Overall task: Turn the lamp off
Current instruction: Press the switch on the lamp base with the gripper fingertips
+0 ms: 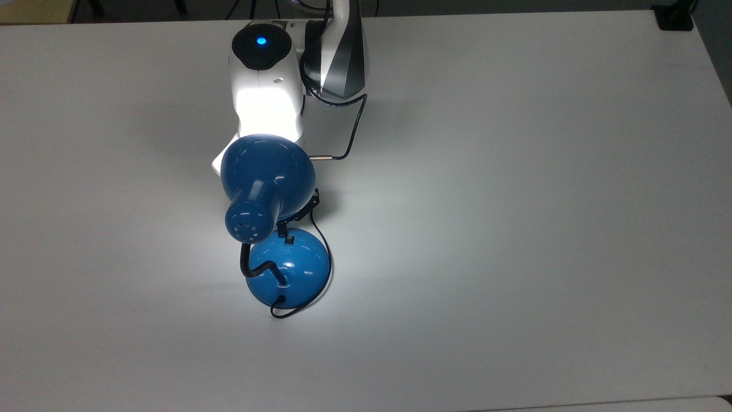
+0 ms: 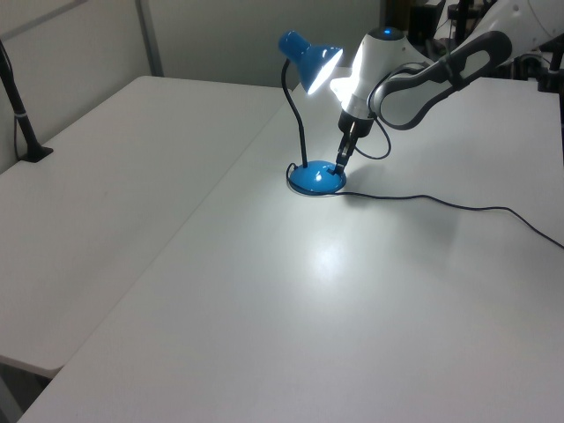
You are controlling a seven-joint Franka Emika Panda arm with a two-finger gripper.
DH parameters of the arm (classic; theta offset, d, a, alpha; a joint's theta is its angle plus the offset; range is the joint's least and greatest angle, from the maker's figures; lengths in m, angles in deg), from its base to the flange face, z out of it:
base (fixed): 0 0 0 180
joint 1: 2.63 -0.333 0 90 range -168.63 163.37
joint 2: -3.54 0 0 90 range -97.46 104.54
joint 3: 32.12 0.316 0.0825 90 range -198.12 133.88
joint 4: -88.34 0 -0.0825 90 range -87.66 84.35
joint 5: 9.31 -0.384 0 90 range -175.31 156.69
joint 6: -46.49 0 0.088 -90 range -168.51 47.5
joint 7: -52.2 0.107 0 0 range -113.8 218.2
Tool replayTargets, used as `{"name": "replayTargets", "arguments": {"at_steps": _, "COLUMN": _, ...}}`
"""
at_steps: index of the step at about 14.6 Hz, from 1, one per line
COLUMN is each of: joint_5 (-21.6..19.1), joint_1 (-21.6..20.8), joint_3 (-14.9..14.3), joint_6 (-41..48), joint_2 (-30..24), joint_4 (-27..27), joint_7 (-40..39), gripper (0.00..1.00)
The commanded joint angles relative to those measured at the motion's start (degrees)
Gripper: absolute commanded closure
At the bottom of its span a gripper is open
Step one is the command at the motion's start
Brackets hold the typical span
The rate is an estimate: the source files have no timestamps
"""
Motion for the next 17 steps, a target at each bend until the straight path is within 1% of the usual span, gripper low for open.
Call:
{"name": "replayTargets", "arguments": {"at_steps": 1, "joint_5": -0.60, "joint_1": -0.63, "joint_3": -0.24, "joint_6": -1.36, "joint_2": 0.67, "joint_4": -0.03, "joint_7": -1.37, "gripper": 1.00}}
{"name": "replayTargets", "arguments": {"at_steps": 7, "joint_5": -1.39, "joint_1": -0.63, "joint_3": 0.03, "joint_6": -1.10, "joint_2": -1.70, "joint_4": -0.03, "joint_7": -1.10, "gripper": 1.00}}
{"name": "replayTargets", "arguments": {"at_steps": 10, "joint_5": -1.65, "joint_1": -0.63, "joint_3": 0.73, "joint_6": -1.10, "joint_2": -1.70, "joint_4": -0.12, "joint_7": -1.01, "gripper": 1.00}}
{"name": "replayTargets", "arguments": {"at_steps": 17, "joint_5": -1.48, "joint_1": -0.98, "joint_3": 0.82, "joint_6": -1.27, "joint_2": -0.29, "joint_4": -0.21, "joint_7": -1.54, "gripper": 1.00}}
